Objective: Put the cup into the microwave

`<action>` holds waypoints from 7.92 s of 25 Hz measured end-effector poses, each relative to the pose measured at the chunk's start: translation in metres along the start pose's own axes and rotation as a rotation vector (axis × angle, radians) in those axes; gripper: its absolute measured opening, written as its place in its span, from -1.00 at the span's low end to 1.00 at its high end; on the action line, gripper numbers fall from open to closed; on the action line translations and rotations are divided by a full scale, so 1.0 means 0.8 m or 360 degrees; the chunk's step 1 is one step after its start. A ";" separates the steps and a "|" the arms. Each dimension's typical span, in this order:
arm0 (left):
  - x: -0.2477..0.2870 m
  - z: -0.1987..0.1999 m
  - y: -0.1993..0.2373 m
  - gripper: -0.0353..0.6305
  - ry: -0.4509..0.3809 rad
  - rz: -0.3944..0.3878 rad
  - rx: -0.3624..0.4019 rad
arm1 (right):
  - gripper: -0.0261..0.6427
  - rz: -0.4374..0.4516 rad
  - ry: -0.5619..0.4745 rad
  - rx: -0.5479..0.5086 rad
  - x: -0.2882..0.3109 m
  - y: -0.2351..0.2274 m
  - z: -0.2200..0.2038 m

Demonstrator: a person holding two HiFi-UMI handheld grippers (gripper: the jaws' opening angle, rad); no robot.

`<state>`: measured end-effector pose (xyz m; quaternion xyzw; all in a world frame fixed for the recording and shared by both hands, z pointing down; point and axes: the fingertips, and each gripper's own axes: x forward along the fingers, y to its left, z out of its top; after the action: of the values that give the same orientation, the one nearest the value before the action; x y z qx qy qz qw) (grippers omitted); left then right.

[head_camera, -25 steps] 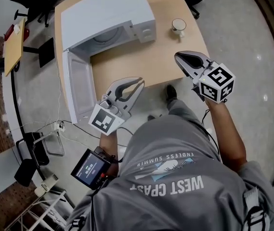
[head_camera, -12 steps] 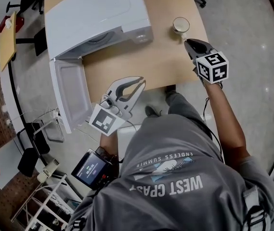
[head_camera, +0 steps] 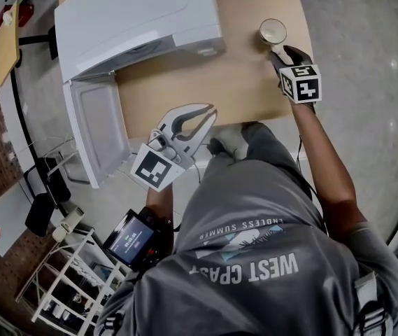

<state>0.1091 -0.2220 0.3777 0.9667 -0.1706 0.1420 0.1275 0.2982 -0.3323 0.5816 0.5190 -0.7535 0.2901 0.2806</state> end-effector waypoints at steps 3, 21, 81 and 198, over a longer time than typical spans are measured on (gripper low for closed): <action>0.012 -0.011 -0.001 -0.82 0.0123 0.0019 -0.0039 | -0.39 -0.0009 0.0021 0.0024 0.012 -0.014 -0.008; -0.019 0.012 -0.004 -0.82 -0.0091 0.0041 0.0070 | -0.71 -0.0076 -0.0009 0.0066 -0.003 -0.020 0.006; -0.073 -0.020 -0.050 -0.82 -0.0143 0.0078 0.0110 | -0.71 -0.0002 -0.0052 0.0154 -0.042 0.030 -0.037; -0.281 -0.032 -0.095 -0.82 -0.0679 0.0255 0.0481 | -0.71 0.0738 -0.0734 -0.0806 -0.344 0.483 0.062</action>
<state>-0.0713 -0.0793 0.3148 0.9662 -0.2463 -0.0313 -0.0687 0.0109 -0.0847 0.2928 0.3015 -0.9411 0.0273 0.1504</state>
